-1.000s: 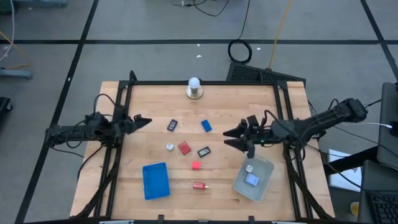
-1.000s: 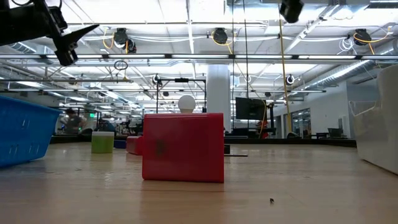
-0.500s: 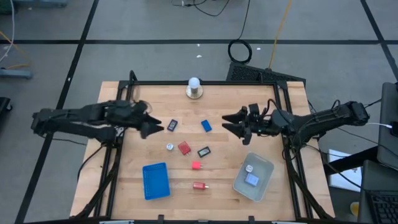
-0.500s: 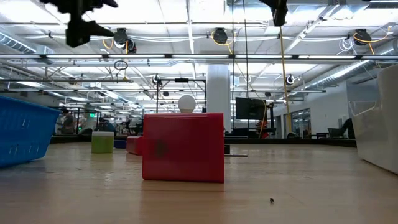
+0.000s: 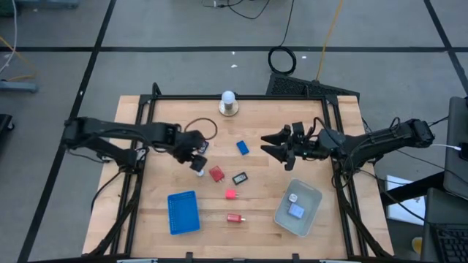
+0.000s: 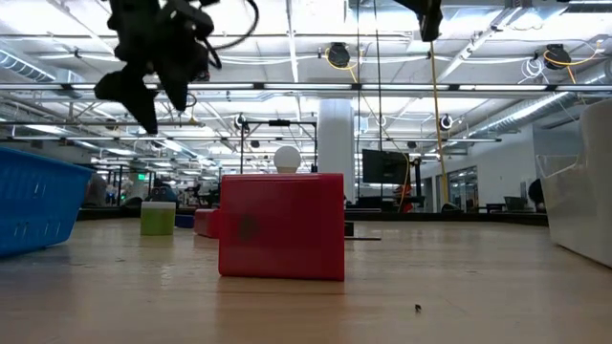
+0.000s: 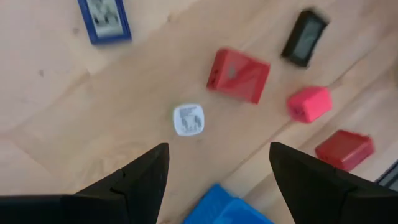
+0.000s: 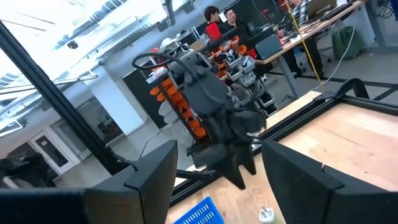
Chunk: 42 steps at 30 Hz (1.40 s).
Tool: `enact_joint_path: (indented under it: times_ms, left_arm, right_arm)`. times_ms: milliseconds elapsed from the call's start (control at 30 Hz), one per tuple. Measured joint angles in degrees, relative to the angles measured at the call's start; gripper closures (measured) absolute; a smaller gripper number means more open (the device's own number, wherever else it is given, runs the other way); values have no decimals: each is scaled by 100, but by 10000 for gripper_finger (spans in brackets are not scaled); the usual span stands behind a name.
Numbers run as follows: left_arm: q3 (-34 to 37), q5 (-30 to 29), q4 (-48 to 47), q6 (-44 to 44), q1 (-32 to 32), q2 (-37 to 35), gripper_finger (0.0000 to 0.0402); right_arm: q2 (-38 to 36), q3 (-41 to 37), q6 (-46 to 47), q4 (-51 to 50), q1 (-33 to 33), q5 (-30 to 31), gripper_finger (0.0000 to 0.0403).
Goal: Pick & Place Office items
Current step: Put the green charger adapter into the gray bin
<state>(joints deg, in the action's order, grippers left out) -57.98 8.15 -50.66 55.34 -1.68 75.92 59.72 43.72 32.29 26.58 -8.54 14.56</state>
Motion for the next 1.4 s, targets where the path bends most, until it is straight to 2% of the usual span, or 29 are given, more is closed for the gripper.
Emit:
enact_joint_path:
  times_ms: [233, 500, 733, 1400]
  left_arm:
    - [0, 5, 70, 326, 232, 454, 124]
    - [-2, -521, 75, 778, 426, 511, 124]
    - [-3, -666, 74, 801, 444, 540, 124]
    - [-4, -525, 77, 629, 513, 1463, 124]
  right_arm:
    - [0, 0, 96, -32, -4, -287, 177]
    - [0, 0, 151, -164, -4, -287, 177]
    - [0, 0, 151, -168, -4, -287, 177]
    - [0, -1, 153, -159, -4, -287, 177]
